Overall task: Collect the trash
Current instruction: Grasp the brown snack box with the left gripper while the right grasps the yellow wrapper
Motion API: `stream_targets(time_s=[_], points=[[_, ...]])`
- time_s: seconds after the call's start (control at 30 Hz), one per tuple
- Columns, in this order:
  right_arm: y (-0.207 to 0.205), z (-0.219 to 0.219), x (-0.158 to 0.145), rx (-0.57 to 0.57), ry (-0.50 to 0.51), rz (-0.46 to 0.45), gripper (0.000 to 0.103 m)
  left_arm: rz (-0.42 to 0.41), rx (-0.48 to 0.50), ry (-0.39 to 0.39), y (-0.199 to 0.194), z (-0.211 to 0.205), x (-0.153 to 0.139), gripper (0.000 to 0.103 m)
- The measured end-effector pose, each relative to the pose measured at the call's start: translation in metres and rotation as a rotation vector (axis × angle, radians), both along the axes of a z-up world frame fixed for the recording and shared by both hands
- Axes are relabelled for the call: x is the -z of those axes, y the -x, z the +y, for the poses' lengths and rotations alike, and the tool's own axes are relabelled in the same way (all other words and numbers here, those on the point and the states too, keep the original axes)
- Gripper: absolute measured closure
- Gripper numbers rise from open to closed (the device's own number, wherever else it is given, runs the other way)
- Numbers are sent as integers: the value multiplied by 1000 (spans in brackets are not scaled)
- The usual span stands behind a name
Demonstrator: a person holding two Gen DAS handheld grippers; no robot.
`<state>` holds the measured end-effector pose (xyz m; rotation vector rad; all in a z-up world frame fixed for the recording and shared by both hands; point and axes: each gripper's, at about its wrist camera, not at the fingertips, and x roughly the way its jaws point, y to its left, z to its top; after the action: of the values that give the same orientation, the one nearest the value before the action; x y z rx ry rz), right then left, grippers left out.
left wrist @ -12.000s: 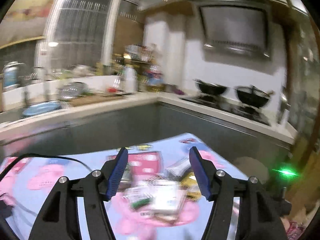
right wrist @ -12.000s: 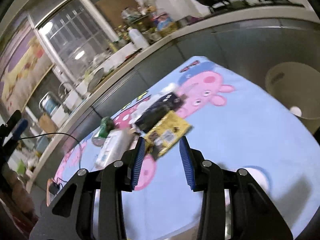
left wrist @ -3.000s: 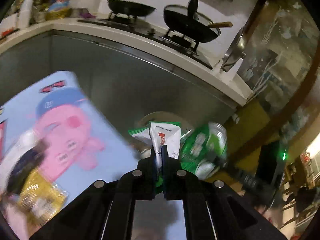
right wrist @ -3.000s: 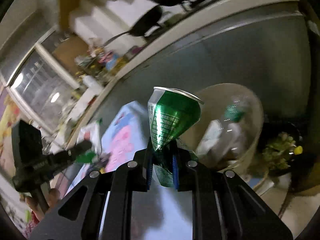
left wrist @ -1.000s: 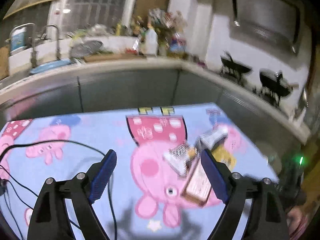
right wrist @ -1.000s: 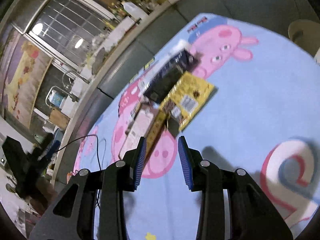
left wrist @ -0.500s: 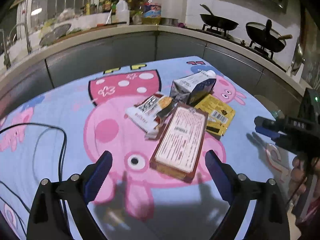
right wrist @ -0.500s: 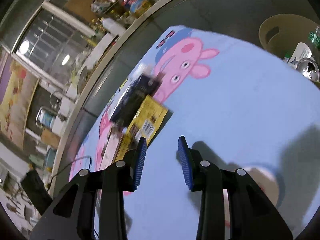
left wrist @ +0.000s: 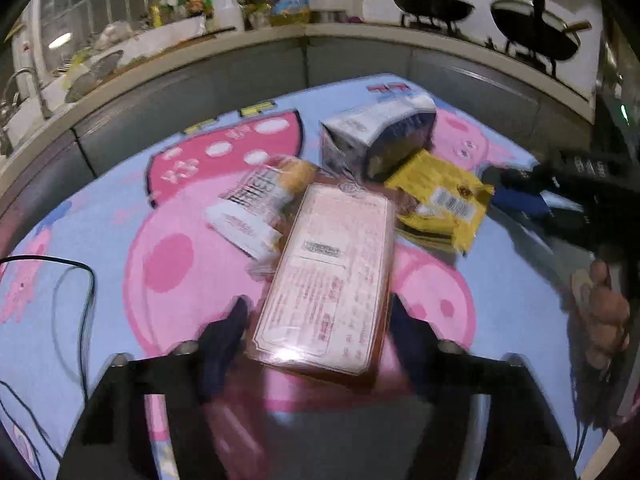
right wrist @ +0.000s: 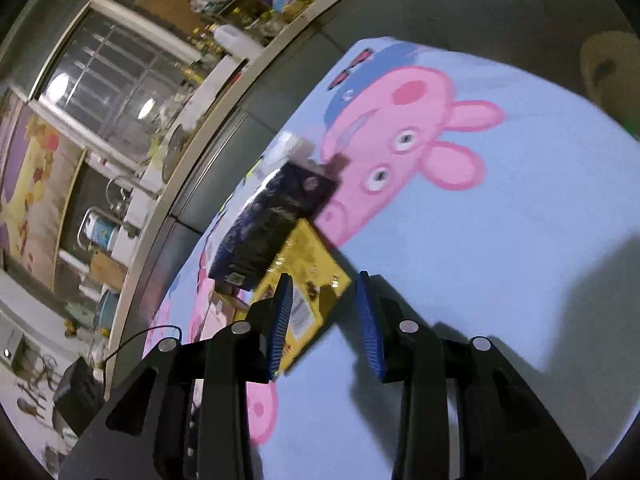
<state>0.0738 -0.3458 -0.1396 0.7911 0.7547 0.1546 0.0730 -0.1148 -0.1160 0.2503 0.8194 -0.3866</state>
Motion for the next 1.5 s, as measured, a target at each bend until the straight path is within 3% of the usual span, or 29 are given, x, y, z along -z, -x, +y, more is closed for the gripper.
stream_targets(time_s=[0.07,0.1,0.13,0.37,0.6,0.7,0.73,0.77,0.87,1.0,1.13,1.23,1.3,1.37,1.4,1.43,1.5], points=[[-6,11,-1,-34,28,-10,74,-17,2,-5,5,1,0,40],[-7,18,-1,-48,56,-17,92,-17,3,-3,6,3,-1,41],[-7,21,-1,-55,66,-18,101,-15,1,-3,8,5,-1,41],[30,20,-10,-16,4,-73,102,6,-1,55,32,41,-13,43],[92,18,-9,-21,-32,-66,102,3,83,113,70,64,-25,43],[113,20,1,-27,-60,-36,99,4,96,105,81,67,-21,41],[116,21,4,-29,-71,-28,98,7,87,97,82,67,-19,36],[119,20,8,-29,-87,-18,98,20,65,87,81,68,-15,25],[123,17,18,-10,-109,18,78,53,31,99,74,68,-11,22],[128,19,14,-16,-87,-4,64,37,21,82,68,62,-13,18],[123,25,12,-39,-27,-13,64,53,13,37,63,55,-4,20],[116,36,10,-61,28,-29,64,79,26,16,63,52,6,35],[111,45,10,-88,45,-41,65,44,38,-21,69,49,5,42],[106,53,14,-140,35,-39,81,53,43,-27,68,48,3,43],[103,55,18,-156,23,-26,102,64,44,-24,67,48,1,43],[101,55,21,-163,6,-17,102,70,48,-15,67,47,-2,44],[108,47,14,-135,-25,-83,102,67,60,21,68,46,-12,44]])
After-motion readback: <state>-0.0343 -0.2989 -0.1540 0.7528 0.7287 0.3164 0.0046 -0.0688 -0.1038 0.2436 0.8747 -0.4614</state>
